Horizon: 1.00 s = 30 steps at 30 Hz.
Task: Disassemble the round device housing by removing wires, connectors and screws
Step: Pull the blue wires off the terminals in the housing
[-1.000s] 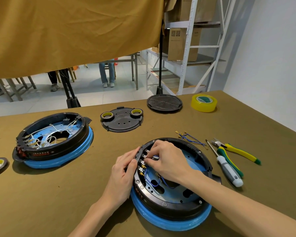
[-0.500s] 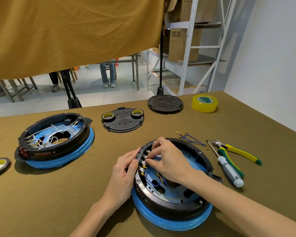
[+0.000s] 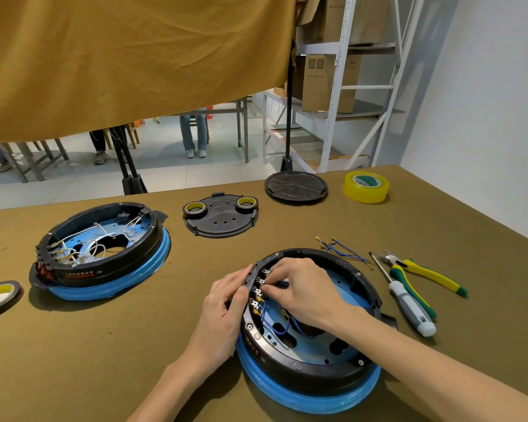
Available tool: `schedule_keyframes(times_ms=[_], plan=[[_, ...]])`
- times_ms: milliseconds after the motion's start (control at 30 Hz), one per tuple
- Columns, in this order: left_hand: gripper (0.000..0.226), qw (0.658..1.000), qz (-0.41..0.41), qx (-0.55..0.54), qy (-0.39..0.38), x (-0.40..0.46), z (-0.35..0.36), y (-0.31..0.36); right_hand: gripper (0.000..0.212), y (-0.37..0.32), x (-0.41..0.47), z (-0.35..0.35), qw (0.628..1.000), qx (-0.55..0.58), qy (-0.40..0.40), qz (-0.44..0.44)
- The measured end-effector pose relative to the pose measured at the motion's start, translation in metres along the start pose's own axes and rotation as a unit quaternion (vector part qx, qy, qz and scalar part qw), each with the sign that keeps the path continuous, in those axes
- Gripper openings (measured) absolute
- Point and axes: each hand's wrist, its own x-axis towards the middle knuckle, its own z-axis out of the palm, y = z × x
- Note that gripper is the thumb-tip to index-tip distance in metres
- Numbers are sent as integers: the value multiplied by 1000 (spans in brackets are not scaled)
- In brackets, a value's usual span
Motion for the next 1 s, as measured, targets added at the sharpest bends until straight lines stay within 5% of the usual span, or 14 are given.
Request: schedule_keyframes(times_ms=[1000], plan=[[41, 1000, 10, 7, -7, -6, -2, 7, 17, -3, -4, -2, 1000, -7, -3, -12]])
